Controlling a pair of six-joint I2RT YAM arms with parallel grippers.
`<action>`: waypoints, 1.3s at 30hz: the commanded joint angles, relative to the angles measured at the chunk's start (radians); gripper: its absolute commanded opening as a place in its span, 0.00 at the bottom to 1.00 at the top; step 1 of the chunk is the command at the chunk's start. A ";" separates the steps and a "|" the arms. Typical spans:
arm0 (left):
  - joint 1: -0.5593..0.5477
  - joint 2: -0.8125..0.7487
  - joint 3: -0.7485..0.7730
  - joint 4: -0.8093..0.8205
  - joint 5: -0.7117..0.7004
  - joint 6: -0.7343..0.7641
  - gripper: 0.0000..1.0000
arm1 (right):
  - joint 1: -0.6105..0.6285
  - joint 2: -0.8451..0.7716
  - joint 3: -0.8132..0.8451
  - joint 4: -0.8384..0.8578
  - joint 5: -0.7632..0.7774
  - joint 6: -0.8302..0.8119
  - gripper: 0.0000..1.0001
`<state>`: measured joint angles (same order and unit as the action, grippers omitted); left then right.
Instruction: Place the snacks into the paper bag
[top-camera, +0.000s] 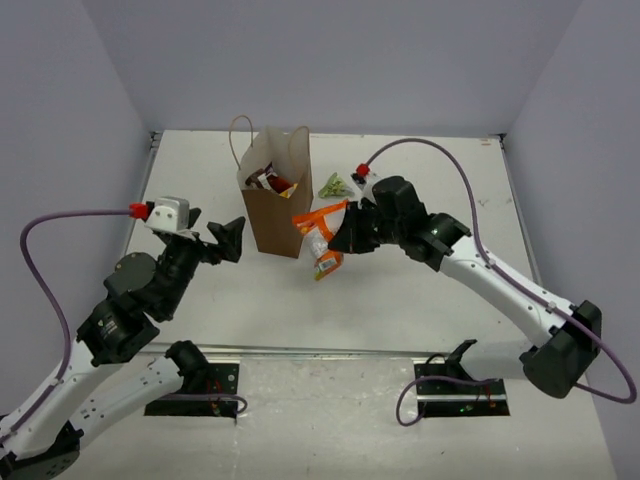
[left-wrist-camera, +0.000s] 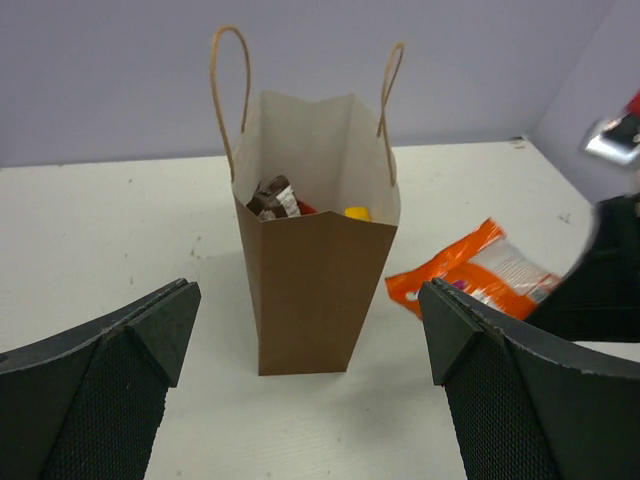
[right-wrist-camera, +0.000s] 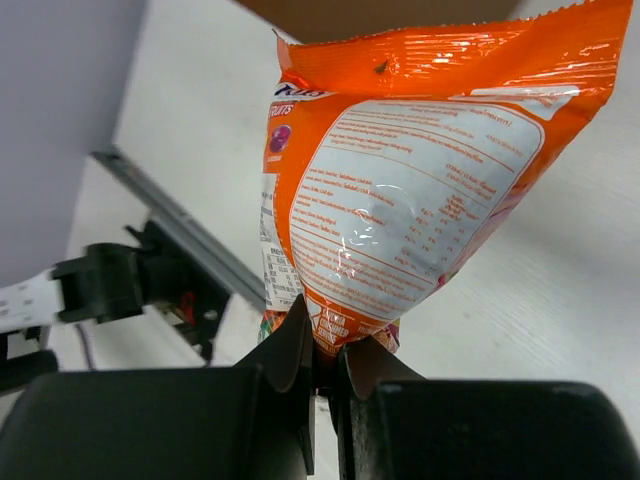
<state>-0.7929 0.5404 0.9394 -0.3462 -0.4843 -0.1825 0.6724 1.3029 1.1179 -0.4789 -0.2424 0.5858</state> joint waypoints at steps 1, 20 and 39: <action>-0.002 0.000 -0.042 0.030 -0.108 -0.012 1.00 | 0.071 -0.054 0.206 -0.076 0.022 -0.035 0.00; -0.002 -0.054 -0.025 -0.004 -0.244 -0.046 1.00 | 0.181 0.608 1.273 -0.388 0.325 -0.147 0.00; -0.002 0.082 0.024 0.015 -0.127 -0.017 1.00 | 0.181 0.402 1.168 -0.153 0.403 -0.213 0.96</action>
<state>-0.7933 0.5560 0.9089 -0.3607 -0.6796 -0.2073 0.8505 1.8950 2.3131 -0.7197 0.1810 0.3904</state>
